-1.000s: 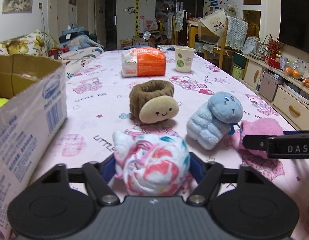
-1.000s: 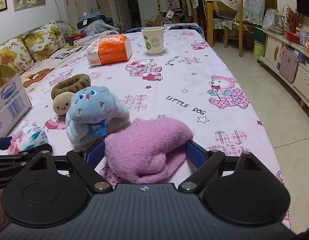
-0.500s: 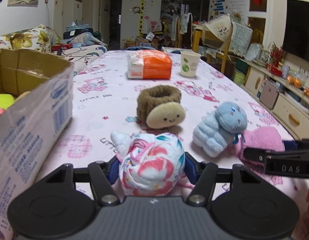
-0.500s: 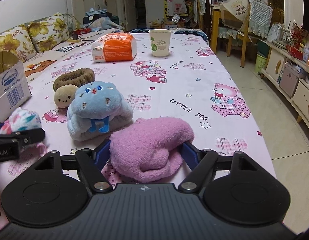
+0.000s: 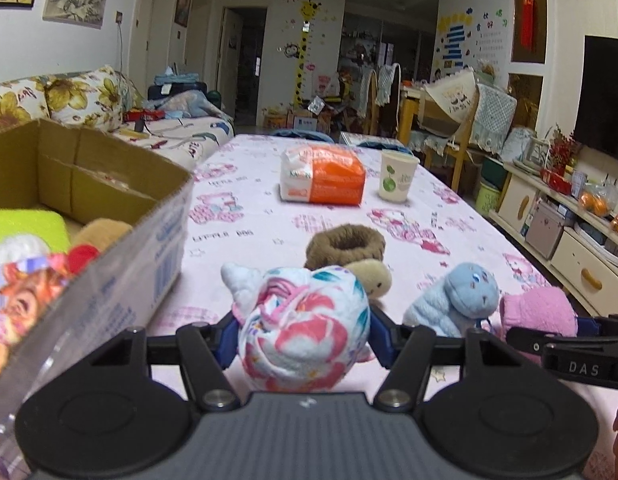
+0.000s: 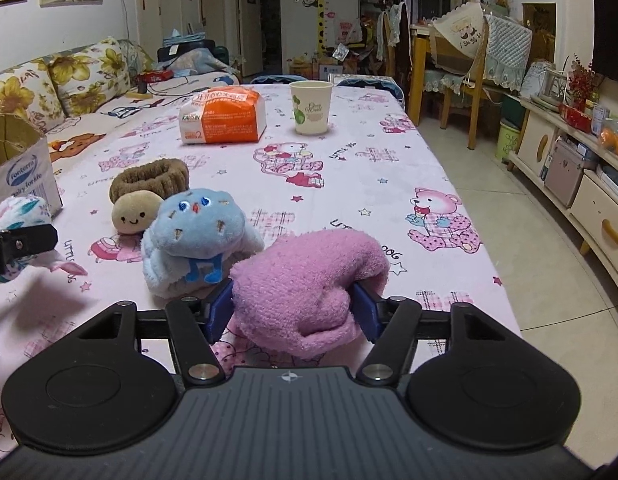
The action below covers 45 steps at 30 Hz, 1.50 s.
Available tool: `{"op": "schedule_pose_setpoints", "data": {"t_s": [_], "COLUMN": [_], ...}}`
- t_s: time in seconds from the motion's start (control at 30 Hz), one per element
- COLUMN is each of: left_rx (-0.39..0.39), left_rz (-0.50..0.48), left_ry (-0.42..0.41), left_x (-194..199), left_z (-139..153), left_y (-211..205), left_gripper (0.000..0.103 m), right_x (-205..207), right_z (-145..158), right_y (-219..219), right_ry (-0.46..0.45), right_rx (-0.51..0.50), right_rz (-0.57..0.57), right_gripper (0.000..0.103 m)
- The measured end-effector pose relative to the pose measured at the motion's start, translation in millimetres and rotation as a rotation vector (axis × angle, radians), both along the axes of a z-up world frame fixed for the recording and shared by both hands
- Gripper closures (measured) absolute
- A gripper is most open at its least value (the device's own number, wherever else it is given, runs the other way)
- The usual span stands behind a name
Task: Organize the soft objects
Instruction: 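Carry the pink towel with right while left carries the patterned ball toward the box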
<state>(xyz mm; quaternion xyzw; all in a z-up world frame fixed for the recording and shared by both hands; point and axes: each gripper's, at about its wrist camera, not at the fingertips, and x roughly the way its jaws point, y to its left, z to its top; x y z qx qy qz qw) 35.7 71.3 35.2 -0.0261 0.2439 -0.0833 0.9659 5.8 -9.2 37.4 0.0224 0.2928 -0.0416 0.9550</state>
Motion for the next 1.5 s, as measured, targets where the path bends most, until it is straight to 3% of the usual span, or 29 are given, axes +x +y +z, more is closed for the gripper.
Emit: {"op": "schedule_pose_setpoints", "data": {"t_s": [0.73, 1.5], "left_rx": [0.048, 0.033], "left_rz": [0.082, 0.18], "left_ry": [-0.114, -0.274], "left_x": [-14, -46], "left_z": [26, 64], "left_y": [21, 57], "left_gripper": [0.041, 0.041], "right_x": [-12, -6], "right_z": [30, 58], "right_y": [23, 82], "right_ry": [-0.15, -0.271], "right_rx": [0.006, -0.015], "right_rz": [0.005, 0.184], "right_gripper": [0.028, 0.028]}}
